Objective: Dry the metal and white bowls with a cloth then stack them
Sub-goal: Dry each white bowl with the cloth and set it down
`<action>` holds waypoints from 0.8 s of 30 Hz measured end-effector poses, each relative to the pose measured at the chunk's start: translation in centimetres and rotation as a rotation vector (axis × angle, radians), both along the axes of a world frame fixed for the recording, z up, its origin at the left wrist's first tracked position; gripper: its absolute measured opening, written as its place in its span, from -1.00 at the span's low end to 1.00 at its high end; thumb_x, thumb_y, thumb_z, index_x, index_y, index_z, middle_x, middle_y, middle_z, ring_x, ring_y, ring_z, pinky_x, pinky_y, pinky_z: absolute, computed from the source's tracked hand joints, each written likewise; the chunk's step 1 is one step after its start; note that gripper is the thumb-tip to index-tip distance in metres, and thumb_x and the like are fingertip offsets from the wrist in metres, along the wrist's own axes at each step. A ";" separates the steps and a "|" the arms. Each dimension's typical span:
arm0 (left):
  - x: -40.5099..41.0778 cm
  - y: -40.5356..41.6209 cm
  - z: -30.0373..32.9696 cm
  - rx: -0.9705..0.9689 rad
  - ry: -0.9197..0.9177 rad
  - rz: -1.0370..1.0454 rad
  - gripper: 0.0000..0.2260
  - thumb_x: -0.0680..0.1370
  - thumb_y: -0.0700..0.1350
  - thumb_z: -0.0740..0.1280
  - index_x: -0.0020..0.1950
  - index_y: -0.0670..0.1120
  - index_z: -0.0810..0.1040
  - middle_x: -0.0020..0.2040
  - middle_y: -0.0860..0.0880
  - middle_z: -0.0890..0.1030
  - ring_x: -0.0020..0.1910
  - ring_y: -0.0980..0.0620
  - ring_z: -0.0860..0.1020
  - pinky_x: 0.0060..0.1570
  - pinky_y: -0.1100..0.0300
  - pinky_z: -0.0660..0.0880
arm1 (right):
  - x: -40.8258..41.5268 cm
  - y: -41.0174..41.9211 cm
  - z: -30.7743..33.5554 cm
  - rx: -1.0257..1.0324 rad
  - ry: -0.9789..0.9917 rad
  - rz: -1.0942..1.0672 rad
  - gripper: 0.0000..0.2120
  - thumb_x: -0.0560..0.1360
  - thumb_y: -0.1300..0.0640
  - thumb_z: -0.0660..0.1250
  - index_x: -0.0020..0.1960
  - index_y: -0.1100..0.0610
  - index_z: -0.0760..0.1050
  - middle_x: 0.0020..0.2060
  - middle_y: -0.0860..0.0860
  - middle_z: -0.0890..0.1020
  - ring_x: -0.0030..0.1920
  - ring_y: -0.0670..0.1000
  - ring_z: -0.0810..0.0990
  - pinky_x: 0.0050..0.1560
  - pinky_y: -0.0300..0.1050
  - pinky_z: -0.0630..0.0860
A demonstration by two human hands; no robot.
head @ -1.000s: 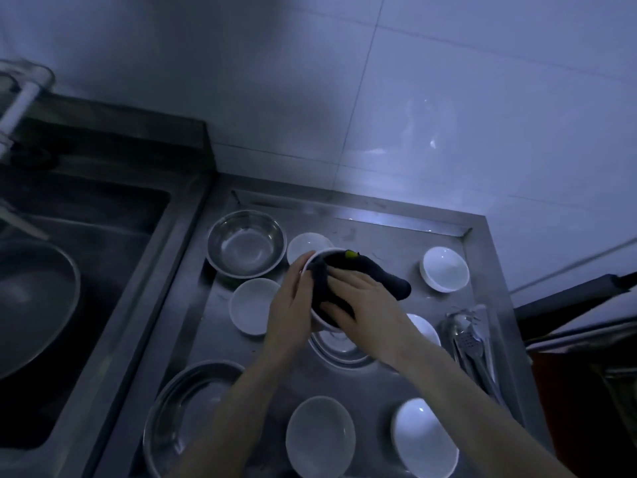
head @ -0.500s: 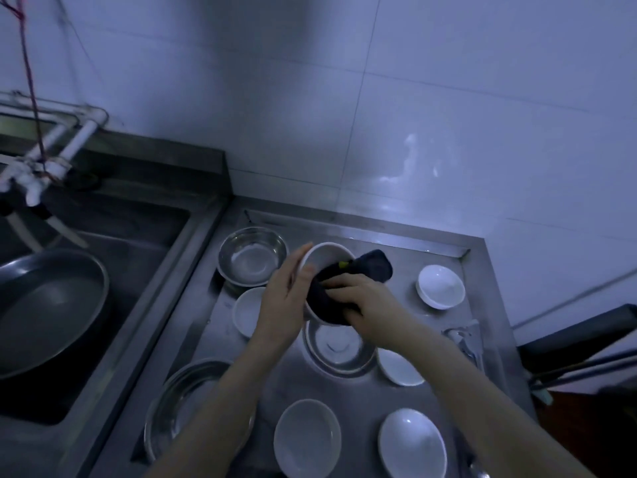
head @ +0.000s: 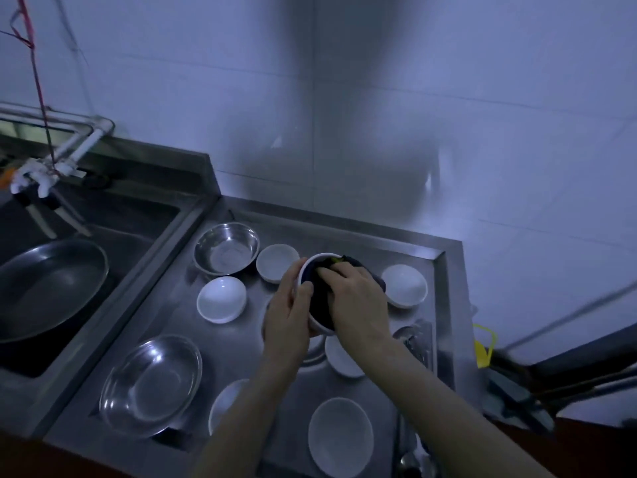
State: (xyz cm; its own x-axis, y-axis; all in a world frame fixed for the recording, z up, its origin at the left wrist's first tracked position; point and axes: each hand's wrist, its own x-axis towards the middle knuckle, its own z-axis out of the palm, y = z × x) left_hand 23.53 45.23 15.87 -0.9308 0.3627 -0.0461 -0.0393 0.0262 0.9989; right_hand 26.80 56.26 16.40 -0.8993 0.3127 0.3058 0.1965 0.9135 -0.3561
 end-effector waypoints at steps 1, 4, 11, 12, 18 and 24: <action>0.4 0.3 0.3 -0.003 0.022 0.007 -0.70 0.59 0.07 0.20 0.29 0.31 0.49 0.23 0.16 0.60 0.27 0.07 0.55 0.19 -0.23 0.53 | 0.1 0.1 0.1 -0.126 0.044 0.007 -0.69 0.45 0.18 0.38 0.19 0.12 0.60 0.12 0.06 0.64 0.09 0.11 0.60 0.08 -0.10 0.51; 0.6 0.1 1.1 0.023 0.009 0.014 -0.69 0.61 0.03 0.19 0.33 0.26 0.48 0.25 0.11 0.59 0.29 0.02 0.54 0.14 -0.24 0.55 | 0.8 1.0 1.6 -0.383 -0.006 0.232 -0.67 0.51 0.23 0.25 0.25 0.15 0.57 0.24 0.04 0.59 0.25 0.02 0.51 0.21 -0.39 0.27; -0.2 -1.0 1.7 0.083 -0.099 0.014 -0.73 0.69 -0.06 0.15 0.34 0.15 0.51 0.13 0.13 0.63 0.14 0.05 0.62 -0.07 -0.10 0.65 | 1.4 3.9 5.2 -0.086 -0.388 0.536 -0.71 0.49 0.30 0.26 0.14 0.15 0.61 0.13 0.02 0.62 0.16 0.01 0.53 0.20 -0.06 0.44; -0.1 -1.0 1.6 0.082 -0.104 0.014 -0.72 0.69 -0.07 0.15 0.33 0.16 0.51 0.14 0.13 0.63 0.14 0.06 0.62 -0.08 -0.09 0.65 | 1.5 3.7 4.8 0.009 -0.340 0.500 -0.73 0.49 0.26 0.29 0.14 0.12 0.62 0.13 0.01 0.62 0.16 0.01 0.54 0.18 -0.03 0.48; -0.5 -1.2 2.3 0.057 -0.024 -0.007 -0.72 0.67 -0.08 0.15 0.30 0.19 0.51 0.17 0.14 0.61 0.20 0.11 0.57 0.12 -0.21 0.57 | 0.6 0.3 1.9 0.064 0.039 0.256 -0.61 0.38 0.21 0.44 0.21 0.18 0.59 0.12 0.09 0.65 0.14 0.08 0.61 0.23 -0.10 0.46; -1.2 -2.5 3.0 0.165 -0.103 0.005 -0.78 0.69 -0.07 0.16 0.29 0.12 0.47 0.02 0.23 0.63 0.02 0.18 0.63 -0.20 0.01 0.65 | -0.7 0.0 5.5 -0.289 -0.210 0.458 -0.70 0.53 0.28 0.23 0.21 0.13 0.58 0.24 0.01 0.59 0.27 -0.02 0.49 0.29 -0.21 0.35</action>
